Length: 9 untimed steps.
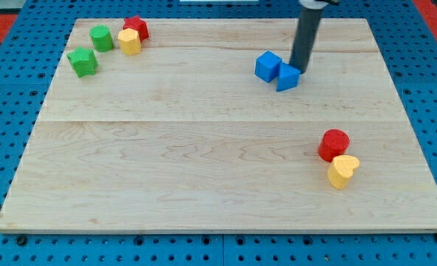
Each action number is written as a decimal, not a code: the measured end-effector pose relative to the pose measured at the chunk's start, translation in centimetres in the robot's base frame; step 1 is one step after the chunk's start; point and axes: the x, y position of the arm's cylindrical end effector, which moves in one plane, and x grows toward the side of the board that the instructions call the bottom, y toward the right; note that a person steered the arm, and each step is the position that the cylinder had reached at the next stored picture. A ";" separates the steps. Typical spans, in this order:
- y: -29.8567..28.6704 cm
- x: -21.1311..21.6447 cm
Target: Move the red star along with the yellow hexagon to bottom side
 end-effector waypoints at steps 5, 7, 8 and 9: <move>-0.6 -12.3; -9.5 -13.8; -15.9 -13.8; -21.9 -13.9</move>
